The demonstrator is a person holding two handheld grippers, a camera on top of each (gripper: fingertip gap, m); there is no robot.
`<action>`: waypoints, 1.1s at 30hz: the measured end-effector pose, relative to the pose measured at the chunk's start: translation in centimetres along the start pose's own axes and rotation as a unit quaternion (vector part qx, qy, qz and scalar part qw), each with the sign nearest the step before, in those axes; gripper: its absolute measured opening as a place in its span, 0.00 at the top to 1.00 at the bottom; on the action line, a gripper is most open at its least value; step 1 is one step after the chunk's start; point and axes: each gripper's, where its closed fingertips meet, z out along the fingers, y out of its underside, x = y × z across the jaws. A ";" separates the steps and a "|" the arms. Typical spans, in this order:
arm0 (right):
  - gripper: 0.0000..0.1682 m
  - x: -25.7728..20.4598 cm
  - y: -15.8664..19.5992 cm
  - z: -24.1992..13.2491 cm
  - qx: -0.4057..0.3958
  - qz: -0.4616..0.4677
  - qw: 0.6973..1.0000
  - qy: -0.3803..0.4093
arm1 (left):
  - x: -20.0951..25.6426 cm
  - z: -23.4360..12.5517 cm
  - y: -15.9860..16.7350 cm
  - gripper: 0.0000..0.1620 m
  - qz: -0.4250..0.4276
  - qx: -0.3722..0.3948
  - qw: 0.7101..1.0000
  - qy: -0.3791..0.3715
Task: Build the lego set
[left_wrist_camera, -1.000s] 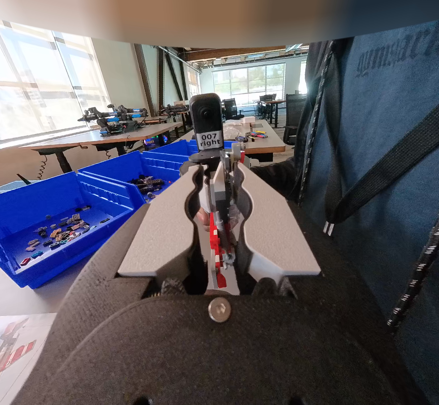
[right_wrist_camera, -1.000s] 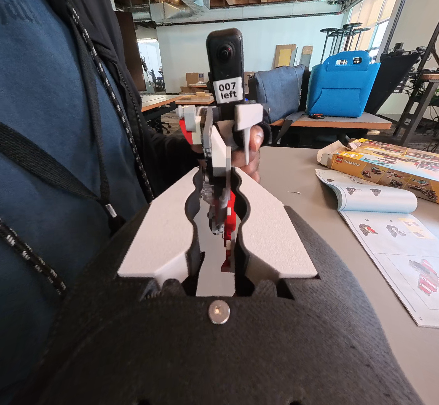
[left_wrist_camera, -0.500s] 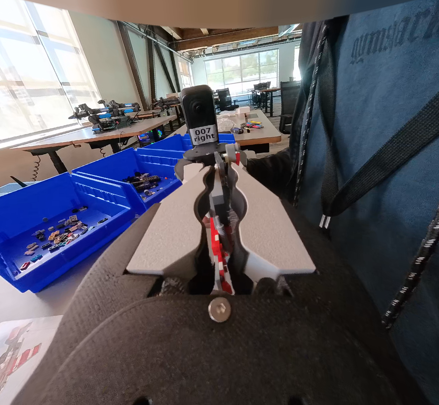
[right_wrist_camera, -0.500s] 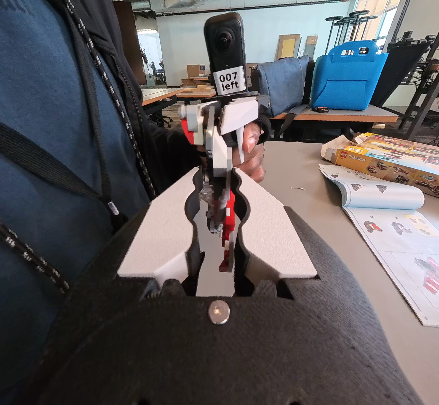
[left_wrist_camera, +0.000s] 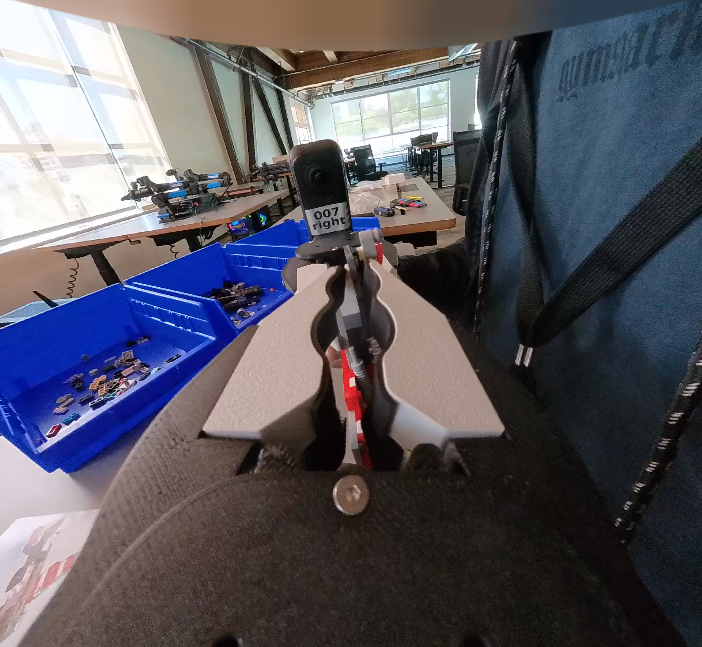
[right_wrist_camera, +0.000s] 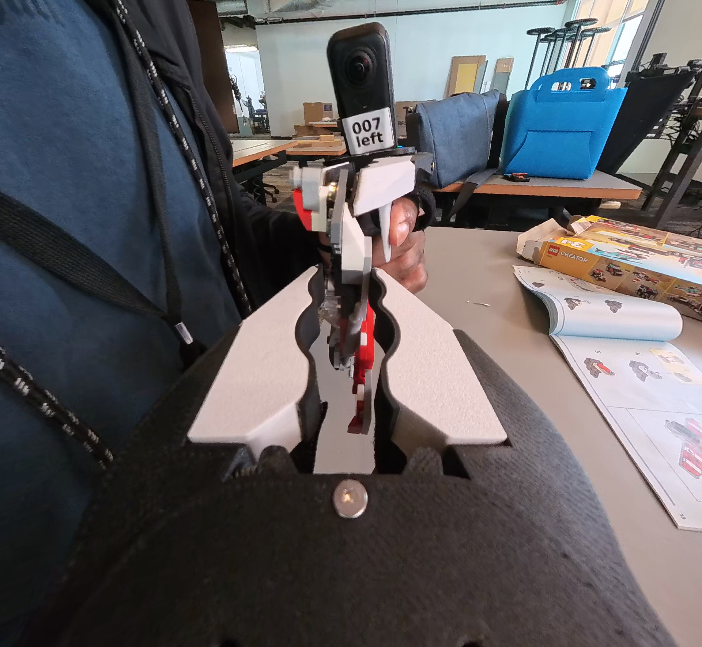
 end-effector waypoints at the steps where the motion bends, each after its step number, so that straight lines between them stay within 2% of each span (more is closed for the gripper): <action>1: 0.87 0.0 0.0 0.0 0.002 0.000 1.000 0.000 | 0.0 0.0 0.0 0.95 -0.003 0.002 1.000 0.001; 6: 0.86 0.0 0.0 -0.2 0.000 -0.002 1.000 -0.001 | 0.3 0.1 0.1 0.93 -0.021 0.005 1.000 0.004; 8: 0.86 0.0 0.1 -0.2 -0.003 -0.002 1.000 -0.001 | 0.1 0.1 0.3 0.88 -0.025 0.001 1.000 -0.001; 10: 0.86 0.0 0.2 -0.1 -0.006 -0.002 1.000 0.000 | -0.1 0.0 0.4 0.88 -0.028 -0.003 1.000 -0.001; 23: 0.86 -0.1 0.4 -0.2 -0.013 0.000 1.000 0.000 | 0.4 0.1 0.7 0.93 -0.036 -0.019 0.999 0.022; 33: 0.86 -0.5 0.0 0.0 0.008 0.003 1.000 -0.009 | 0.5 0.2 0.3 0.94 -0.016 -0.015 1.000 0.012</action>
